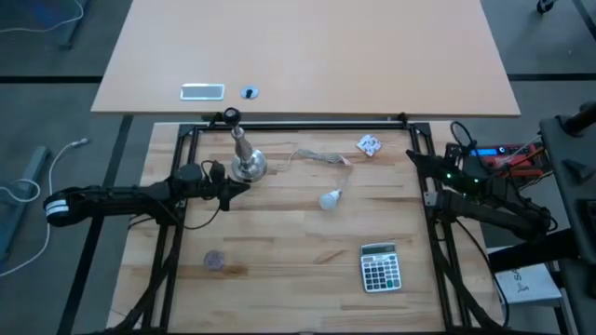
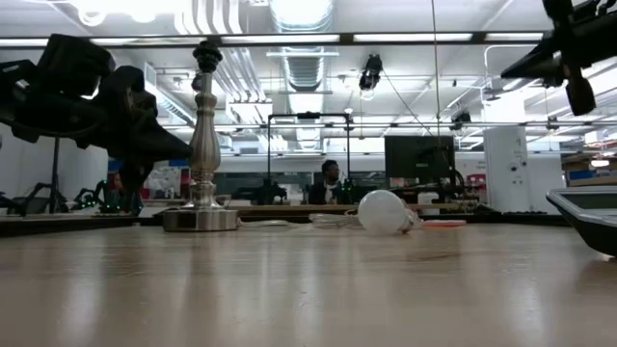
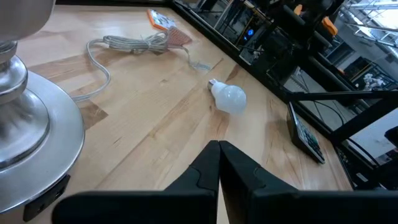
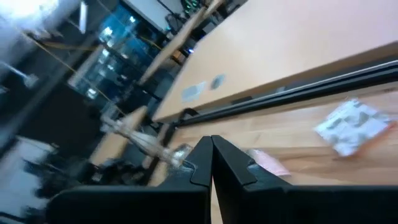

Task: Screw lightbulb
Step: Insert the lightbulb into the lamp

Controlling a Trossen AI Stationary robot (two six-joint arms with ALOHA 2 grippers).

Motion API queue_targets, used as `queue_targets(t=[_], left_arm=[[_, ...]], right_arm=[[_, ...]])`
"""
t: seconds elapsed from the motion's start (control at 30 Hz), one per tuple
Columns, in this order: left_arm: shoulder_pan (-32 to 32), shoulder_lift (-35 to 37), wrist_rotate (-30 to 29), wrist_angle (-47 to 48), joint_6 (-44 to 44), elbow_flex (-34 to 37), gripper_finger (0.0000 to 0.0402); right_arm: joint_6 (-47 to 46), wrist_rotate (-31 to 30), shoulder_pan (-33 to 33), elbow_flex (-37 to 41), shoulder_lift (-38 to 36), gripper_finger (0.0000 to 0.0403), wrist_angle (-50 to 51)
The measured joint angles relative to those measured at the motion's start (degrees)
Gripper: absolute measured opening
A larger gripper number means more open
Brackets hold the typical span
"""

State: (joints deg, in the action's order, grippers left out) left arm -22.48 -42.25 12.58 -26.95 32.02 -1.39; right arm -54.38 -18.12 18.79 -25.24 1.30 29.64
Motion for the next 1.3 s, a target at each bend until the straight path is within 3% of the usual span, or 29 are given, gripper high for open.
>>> queue_targets(t=[0.1, 0.17, 0.23, 0.37, 0.43, 0.53, 0.63, 0.73, 0.93, 1.03, 1.13, 1.3], left_arm=[[0.1, 0.0, -2.0, -2.1, 4.7, 0.0, 0.0000], [0.0, 0.0, -4.3, -8.5, 24.2, 0.0, 0.0000], [0.0, -0.1, -8.5, -16.1, 31.5, 0.0, 0.0000], [0.1, 0.1, -1.3, -39.9, 27.5, -0.3, 0.0000], [0.0, 0.7, -0.4, -48.8, 25.1, -0.9, 0.0000], [0.0, 2.2, 3.5, -51.7, 21.6, -3.0, 0.0000], [-0.1, 4.8, 7.7, -44.2, 20.8, -4.8, 0.0000], [-0.1, 6.7, 12.6, -32.4, 20.3, -7.9, 0.0000], [-0.1, 10.3, 22.7, 0.9, 9.4, -22.5, 0.0000], [-0.1, 11.0, 22.6, 21.3, -2.2, -33.8, 0.0000], [-0.1, 10.4, 18.4, 41.2, -12.6, -44.5, 0.0000], [-0.1, 7.8, 10.6, 59.3, -21.0, -57.0, 0.0000]], right_arm=[[7.6, 7.2, 0.0, -1.0, 0.7, 0.0002, -7.1], [14.8, 12.3, 0.0, -1.8, 2.5, 0.0002, -13.6], [18.5, 12.6, 0.0, -3.4, 5.2, 0.0002, -17.8], [18.6, 2.2, 0.0, -9.5, 12.5, 0.0002, -18.3], [20.4, -0.9, 0.0, -12.7, 17.8, 0.0002, -17.9], [23.7, -1.5, 0.0, -17.9, 27.0, 0.0002, -18.0], [25.3, -1.0, 0.0, -23.2, 35.6, 0.0002, -15.9], [22.3, 0.6, 0.0, -29.7, 43.5, 0.0002, -6.7], [21.5, 1.4, -0.1, -42.8, 56.1, 0.0002, 16.4], [24.9, 1.6, -0.1, -47.4, 60.7, 0.0002, 20.8], [31.3, 2.9, -0.2, -51.1, 63.4, 0.0002, 22.0], [41.2, 9.9, -0.2, -54.1, 66.0, 0.0002, 22.7]])
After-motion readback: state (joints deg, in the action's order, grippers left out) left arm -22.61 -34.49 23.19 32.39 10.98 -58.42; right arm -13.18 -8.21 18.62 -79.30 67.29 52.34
